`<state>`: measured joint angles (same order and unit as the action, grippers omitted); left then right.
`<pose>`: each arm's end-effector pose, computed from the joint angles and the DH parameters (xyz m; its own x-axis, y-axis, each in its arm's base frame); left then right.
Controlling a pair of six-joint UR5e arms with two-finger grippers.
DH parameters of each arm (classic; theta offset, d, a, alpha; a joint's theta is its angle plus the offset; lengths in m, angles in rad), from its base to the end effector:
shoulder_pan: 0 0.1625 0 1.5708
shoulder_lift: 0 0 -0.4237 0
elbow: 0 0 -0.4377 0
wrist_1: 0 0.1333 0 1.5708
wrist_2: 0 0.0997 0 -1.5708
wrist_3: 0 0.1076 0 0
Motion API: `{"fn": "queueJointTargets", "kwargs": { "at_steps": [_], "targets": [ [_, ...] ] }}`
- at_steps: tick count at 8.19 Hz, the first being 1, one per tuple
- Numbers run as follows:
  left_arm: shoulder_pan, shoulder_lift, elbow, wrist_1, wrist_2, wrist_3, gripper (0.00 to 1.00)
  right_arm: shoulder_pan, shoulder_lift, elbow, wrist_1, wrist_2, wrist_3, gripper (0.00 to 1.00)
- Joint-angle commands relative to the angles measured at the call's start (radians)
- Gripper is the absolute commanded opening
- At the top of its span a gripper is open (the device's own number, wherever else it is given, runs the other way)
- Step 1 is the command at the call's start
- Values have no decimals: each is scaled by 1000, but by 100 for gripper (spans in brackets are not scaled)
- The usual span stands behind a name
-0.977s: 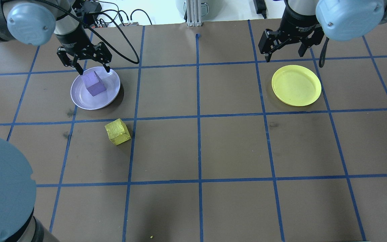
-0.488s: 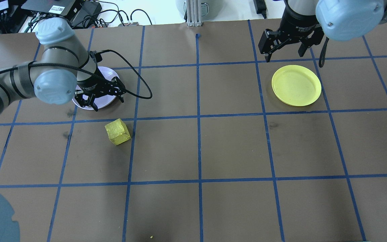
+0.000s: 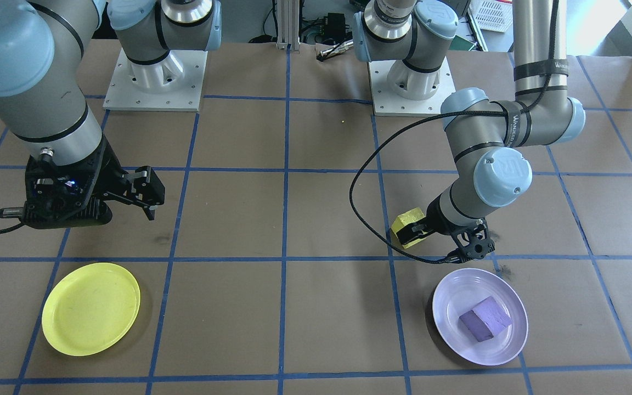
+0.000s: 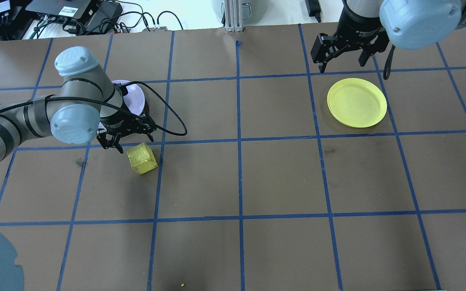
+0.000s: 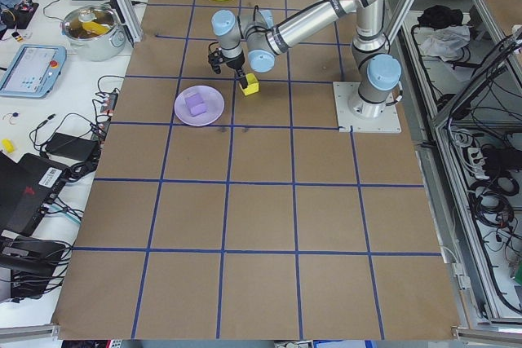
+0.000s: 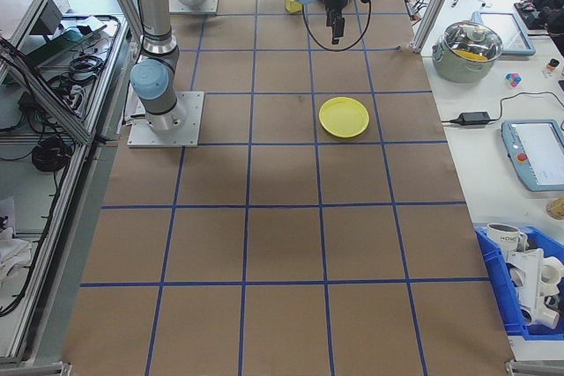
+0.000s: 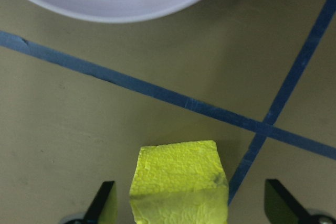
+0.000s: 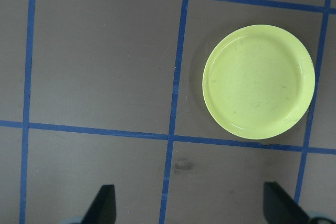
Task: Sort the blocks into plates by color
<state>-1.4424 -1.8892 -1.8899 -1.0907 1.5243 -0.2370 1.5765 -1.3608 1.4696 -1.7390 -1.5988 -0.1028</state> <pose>-0.0647 -0.5790 0.1826 -0.9324 -0.3613 0.0078 -0.3553 0.9204 0.1632 0.1339 -0.6286 0.4279 -0.9937 -0.1065 0.0339 -0.1082 0.9925 -0.0562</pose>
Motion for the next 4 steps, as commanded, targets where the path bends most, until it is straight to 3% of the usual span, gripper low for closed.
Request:
{"fn": "queueJointTargets", "kwargs": {
  "at_steps": [1,4],
  "targets": [
    [0,-31,-6,-8,4,4,100,0,0,0,-4,-1,0,100],
    [0,-53,-17,-6,5,8,100,-1,0,0,-4,-1,0,100]
  ]
}}
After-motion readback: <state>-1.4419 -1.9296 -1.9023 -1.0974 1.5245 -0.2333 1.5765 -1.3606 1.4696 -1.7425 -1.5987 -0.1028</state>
